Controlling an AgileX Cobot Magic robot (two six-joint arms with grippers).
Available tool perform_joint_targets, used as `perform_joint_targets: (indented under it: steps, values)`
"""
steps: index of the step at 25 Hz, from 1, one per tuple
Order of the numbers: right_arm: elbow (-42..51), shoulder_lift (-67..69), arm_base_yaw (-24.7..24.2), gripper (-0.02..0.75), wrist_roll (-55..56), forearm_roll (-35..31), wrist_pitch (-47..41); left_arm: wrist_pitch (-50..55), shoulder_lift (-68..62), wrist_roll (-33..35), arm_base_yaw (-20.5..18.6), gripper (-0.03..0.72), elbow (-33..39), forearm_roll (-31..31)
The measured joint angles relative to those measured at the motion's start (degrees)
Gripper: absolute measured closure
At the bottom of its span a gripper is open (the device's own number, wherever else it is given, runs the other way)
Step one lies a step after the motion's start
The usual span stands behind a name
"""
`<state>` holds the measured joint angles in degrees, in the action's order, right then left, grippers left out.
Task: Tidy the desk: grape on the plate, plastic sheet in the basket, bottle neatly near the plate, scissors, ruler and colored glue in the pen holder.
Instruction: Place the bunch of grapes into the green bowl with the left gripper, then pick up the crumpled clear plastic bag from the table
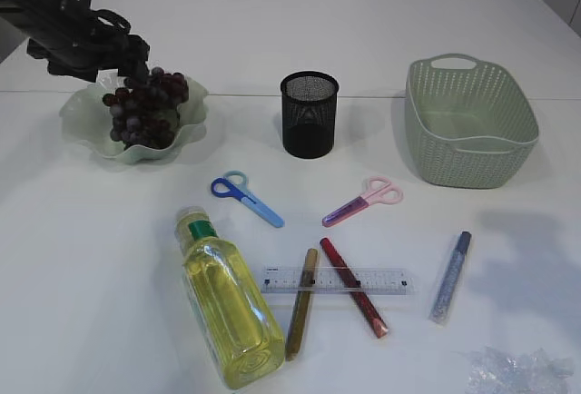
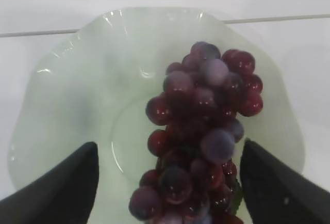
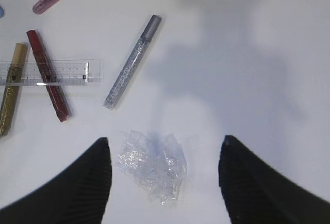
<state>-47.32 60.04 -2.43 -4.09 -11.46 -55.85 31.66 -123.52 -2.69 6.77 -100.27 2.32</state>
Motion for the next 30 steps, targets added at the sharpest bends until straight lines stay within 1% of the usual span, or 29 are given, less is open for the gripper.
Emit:
perform_joint_targets:
  steps: [3, 5, 7, 9, 13, 15, 17, 21, 24, 30]
  values:
    - [0.00, 0.00, 0.00, 0.226, 0.00, 0.00, 0.00, 0.93, 1.72, 0.00, 0.00, 0.060, 0.00, 0.00]
    - [0.00, 0.00, 0.00, 0.226, 0.00, 0.00, 0.00, 2.46, 3.37, 0.00, 0.00, 0.075, 0.00, 0.00]
    - [0.00, 0.00, 0.00, 0.226, 0.00, 0.00, 0.00, 5.48, 5.38, 0.00, 0.00, 0.113, 0.00, -0.29]
    - [0.00, 0.00, 0.00, 0.227, 0.00, 0.00, 0.00, 9.37, 7.13, 0.00, 0.00, 0.167, -0.12, -1.17]
    - [0.00, 0.00, 0.00, 0.226, -0.10, 0.00, 0.00, 19.22, 10.19, 0.00, 0.00, 0.280, -0.12, -4.40]
    - [0.00, 0.00, 0.00, 0.226, -0.36, 0.00, 0.00, 24.39, 11.49, 0.00, 0.00, 0.321, -0.12, -5.59]
    - [0.00, 0.00, 0.00, 0.226, -0.84, 0.00, 0.00, 28.85, 12.48, 0.27, 0.00, 0.344, -0.12, -5.99]
    - [0.00, 0.00, 0.00, 0.227, -1.23, -0.68, -1.15, 34.36, 14.12, 1.19, 0.00, 0.354, 0.32, -5.97]
    - [0.00, 0.00, 0.00, 0.227, -1.48, -0.87, -3.11, 34.34, 16.82, 1.40, 0.00, 0.356, 4.19, -3.97]
    - [0.00, 0.00, 0.24, 0.227, -1.43, -1.01, -5.76, 30.89, 26.83, 1.53, 0.00, 0.356, 19.31, 0.00]
